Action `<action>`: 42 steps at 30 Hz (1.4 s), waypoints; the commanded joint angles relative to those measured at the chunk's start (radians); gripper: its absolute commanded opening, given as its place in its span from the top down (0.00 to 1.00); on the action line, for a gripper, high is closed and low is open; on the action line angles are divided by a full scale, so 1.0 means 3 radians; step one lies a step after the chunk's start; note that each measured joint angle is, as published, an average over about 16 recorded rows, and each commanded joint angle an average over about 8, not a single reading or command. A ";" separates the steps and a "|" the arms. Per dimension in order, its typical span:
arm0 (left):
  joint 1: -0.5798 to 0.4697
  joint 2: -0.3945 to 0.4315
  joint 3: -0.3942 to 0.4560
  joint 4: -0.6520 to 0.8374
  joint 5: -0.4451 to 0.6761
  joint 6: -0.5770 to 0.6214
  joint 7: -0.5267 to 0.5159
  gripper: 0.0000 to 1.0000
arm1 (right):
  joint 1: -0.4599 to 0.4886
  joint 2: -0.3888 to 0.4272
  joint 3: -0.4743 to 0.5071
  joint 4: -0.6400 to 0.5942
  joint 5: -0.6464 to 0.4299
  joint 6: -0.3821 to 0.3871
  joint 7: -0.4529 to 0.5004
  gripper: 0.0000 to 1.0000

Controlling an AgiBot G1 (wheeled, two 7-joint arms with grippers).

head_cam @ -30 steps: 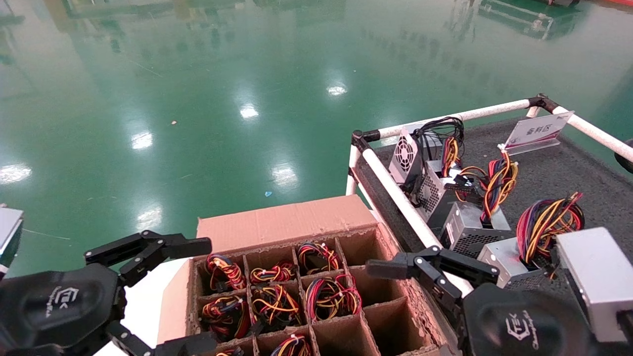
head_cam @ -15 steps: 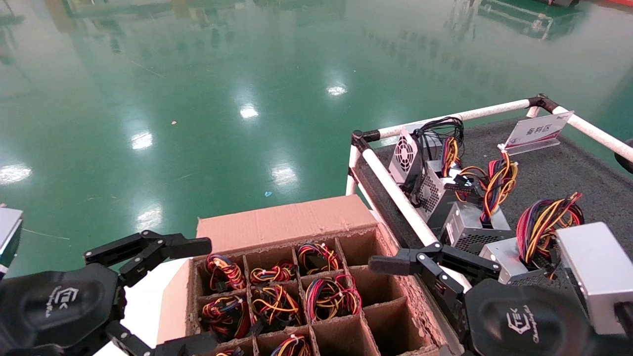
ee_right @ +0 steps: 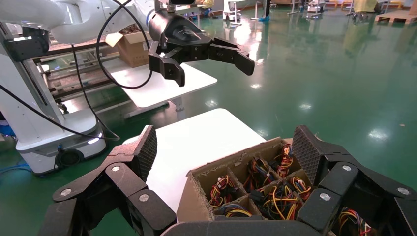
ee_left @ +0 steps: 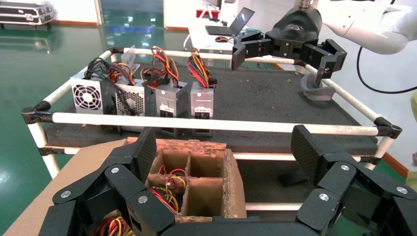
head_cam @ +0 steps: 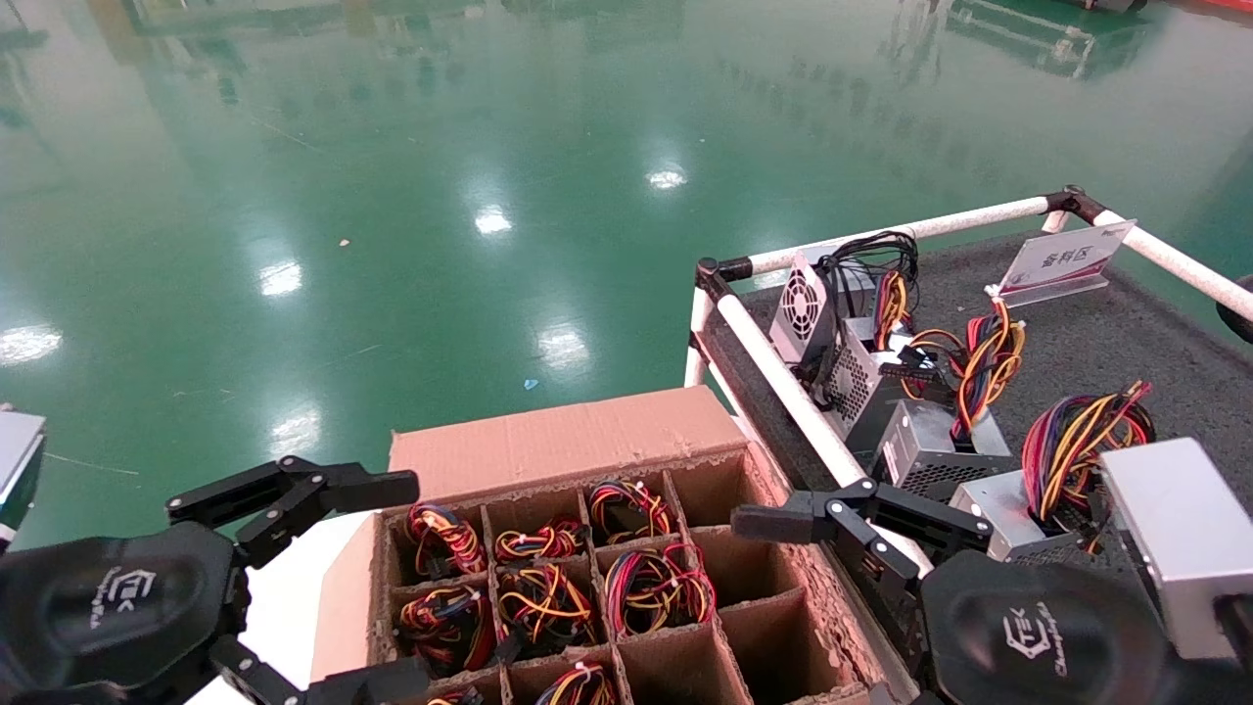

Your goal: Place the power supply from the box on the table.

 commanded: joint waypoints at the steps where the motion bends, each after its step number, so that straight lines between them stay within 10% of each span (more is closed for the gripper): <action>1: 0.0000 0.0000 0.0000 0.0000 0.0000 0.0000 0.0000 0.00 | 0.0001 0.0000 -0.0001 -0.0001 -0.0001 0.0000 0.0000 0.00; 42: 0.0000 0.0000 0.0000 0.0000 0.0000 0.0000 0.0000 0.00 | 0.0006 0.0001 -0.0004 -0.0008 -0.0003 -0.0001 0.0000 0.00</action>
